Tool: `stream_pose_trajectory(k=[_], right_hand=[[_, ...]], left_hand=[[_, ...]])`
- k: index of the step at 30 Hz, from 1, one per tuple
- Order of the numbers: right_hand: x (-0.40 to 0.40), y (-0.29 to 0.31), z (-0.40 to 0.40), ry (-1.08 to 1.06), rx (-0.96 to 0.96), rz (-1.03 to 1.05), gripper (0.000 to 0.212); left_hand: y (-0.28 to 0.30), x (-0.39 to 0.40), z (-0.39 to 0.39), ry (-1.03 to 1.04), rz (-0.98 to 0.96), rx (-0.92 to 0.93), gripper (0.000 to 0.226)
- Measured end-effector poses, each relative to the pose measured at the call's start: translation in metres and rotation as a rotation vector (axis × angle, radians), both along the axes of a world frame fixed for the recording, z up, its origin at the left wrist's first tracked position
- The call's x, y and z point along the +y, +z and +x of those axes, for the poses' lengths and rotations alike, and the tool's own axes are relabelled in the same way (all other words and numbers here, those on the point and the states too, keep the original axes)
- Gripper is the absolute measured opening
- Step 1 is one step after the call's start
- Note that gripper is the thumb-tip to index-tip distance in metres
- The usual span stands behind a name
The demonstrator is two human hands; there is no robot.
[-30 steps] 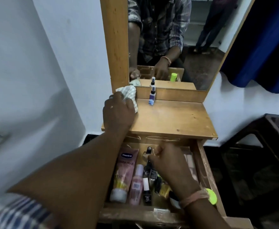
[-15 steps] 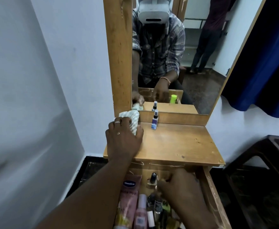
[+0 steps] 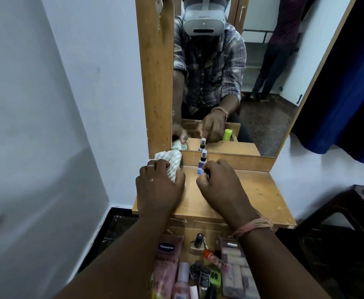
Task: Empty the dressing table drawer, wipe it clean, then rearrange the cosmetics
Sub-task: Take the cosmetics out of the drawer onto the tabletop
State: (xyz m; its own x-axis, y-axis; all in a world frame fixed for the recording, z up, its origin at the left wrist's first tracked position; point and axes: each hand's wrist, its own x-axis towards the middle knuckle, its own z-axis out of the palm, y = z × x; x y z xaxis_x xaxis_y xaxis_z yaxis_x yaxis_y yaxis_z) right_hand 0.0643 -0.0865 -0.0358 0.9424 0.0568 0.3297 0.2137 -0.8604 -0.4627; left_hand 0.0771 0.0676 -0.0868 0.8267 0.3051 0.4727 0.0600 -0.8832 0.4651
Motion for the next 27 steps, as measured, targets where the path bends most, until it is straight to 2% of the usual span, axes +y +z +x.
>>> stream_pose_trajectory(k=[7, 11, 14, 18, 20, 21, 24, 27], right_hand=[[0.007, -0.019, -0.006, -0.057, -0.015, 0.268, 0.030], [0.014, -0.030, -0.004, -0.082, -0.100, 0.344, 0.029], [0.016, -0.033, -0.003, -0.103, -0.087, 0.385, 0.028], [0.011, -0.023, -0.021, -0.158, -0.080, 0.462, 0.042], [0.002, -0.017, -0.047, -0.199, -0.130, 0.442, 0.031], [-0.004, -0.015, -0.061, -0.202, -0.083, 0.407, 0.027], [-0.014, -0.031, -0.093, -0.142, 0.288, 0.200, 0.021], [-0.007, -0.056, -0.101, -0.068, 0.384, 0.073, 0.013]], left_hand=[[0.000, 0.000, 0.000, -0.005, 0.014, 0.012, 0.056], [0.000, 0.000, 0.001, 0.000, 0.008, 0.019, 0.055], [0.002, -0.002, -0.002, 0.007, 0.005, 0.013, 0.053], [0.003, -0.001, -0.002, -0.001, -0.014, 0.042, 0.047], [0.003, 0.000, 0.000, -0.003, -0.026, 0.053, 0.048], [0.002, 0.000, 0.000, -0.004, -0.026, 0.055, 0.048], [0.001, -0.001, 0.000, 0.004, -0.012, 0.049, 0.047], [0.003, -0.002, -0.002, 0.005, -0.014, 0.048, 0.046]])
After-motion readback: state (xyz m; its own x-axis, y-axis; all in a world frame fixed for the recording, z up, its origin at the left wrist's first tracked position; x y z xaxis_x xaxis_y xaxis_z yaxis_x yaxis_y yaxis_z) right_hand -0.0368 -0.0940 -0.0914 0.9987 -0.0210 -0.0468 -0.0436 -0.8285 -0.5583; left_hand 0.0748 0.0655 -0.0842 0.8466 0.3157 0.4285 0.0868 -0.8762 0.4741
